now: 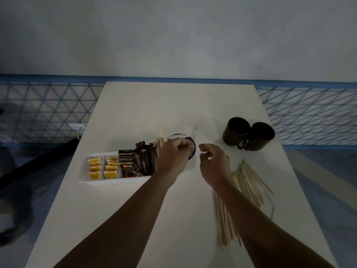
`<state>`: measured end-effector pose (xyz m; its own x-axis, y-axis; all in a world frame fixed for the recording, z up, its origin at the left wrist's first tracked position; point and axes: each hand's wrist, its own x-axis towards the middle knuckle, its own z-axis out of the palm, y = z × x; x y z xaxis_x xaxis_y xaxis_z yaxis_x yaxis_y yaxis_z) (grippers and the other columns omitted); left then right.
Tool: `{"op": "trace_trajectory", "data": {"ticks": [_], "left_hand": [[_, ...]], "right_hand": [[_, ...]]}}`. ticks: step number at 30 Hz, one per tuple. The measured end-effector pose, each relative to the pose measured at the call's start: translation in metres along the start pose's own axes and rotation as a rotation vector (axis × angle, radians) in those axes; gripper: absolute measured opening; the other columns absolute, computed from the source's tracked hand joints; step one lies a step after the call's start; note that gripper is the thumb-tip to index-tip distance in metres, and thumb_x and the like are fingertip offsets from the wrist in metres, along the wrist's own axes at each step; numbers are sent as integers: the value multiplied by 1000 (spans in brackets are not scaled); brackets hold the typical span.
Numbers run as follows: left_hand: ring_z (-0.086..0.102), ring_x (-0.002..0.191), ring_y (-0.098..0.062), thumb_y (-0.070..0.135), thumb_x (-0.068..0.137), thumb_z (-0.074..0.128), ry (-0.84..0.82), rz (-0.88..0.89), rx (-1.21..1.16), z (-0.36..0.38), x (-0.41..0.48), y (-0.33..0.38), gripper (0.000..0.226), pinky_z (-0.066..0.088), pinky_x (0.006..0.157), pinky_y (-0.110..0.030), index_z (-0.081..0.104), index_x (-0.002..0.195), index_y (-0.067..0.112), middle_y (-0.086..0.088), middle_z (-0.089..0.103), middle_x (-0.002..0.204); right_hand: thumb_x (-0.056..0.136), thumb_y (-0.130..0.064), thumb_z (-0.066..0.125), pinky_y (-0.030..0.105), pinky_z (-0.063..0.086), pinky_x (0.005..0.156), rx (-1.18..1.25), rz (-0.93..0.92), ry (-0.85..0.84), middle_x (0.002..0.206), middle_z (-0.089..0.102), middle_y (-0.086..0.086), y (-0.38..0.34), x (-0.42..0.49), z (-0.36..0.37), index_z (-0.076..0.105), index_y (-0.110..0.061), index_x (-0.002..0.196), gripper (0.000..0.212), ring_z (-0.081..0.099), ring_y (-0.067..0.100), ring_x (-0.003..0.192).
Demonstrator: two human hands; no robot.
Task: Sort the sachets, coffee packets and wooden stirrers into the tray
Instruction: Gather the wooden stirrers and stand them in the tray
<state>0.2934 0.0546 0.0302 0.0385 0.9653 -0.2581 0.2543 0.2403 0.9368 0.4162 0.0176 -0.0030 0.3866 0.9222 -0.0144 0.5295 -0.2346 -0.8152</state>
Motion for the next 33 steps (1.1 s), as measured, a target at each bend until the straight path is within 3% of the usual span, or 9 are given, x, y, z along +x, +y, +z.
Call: {"op": "trace_trajectory", "data": {"ticks": [3,8,12,15,20,24,27,30,33], "left_hand": [[71,80,-19,18,82,71,-114,-64,111,27,-7,-9,11,58,85,-44,70,75,27,1,74,78],[69,85,-18,18,87,70,-245,-155,211,63,-23,-24,2,59,85,-36,69,89,18,-2,72,88],[69,74,-18,17,85,69,-284,-224,274,87,-33,-34,3,59,76,-36,70,83,14,-4,72,81],[71,77,-23,18,84,67,-309,-256,369,105,-37,-42,10,60,73,-38,70,84,9,-8,72,81],[72,77,-23,25,83,67,-332,-331,463,125,-37,-52,20,63,70,-36,68,93,8,-8,72,87],[72,77,-23,32,83,72,-347,-337,504,136,-37,-57,28,63,71,-39,67,97,8,-8,71,90],[72,77,-20,35,85,71,-327,-248,604,144,-38,-61,32,62,71,-36,67,99,7,-7,71,90],[71,82,-22,36,89,66,-298,-163,696,149,-41,-62,33,60,69,-30,68,101,5,-8,72,93],[70,83,-21,35,89,66,-267,-114,760,153,-45,-61,29,50,62,-25,68,99,8,-6,71,93]], "right_hand": [[94,-5,58,9,39,74,-63,61,43,117,68,-1,24,-1,-26,68,-16,118,28,59,7,94],[89,-7,58,33,52,91,-174,205,75,120,68,4,67,-8,-68,68,-16,120,34,63,20,107],[86,-10,61,37,47,97,-310,266,35,127,64,7,96,-11,-94,64,-15,128,42,58,27,116],[88,-14,61,45,44,103,-424,300,-18,133,58,10,110,-10,-105,57,-12,135,47,52,30,123],[91,-25,60,45,41,103,-531,342,-114,138,52,13,121,-9,-113,49,-10,141,53,46,32,128],[90,-28,61,38,47,84,-547,329,-160,117,57,13,120,-4,-110,61,-10,115,31,53,29,104],[89,-25,63,30,41,67,-541,323,-175,94,58,5,118,-2,-107,60,-13,89,12,51,20,78],[89,-23,63,25,40,53,-500,322,-179,67,57,0,119,0,-104,56,-16,67,24,52,12,57],[87,-23,67,22,35,46,-438,305,-211,52,51,-3,120,1,-103,54,-16,58,32,48,10,45]]}}
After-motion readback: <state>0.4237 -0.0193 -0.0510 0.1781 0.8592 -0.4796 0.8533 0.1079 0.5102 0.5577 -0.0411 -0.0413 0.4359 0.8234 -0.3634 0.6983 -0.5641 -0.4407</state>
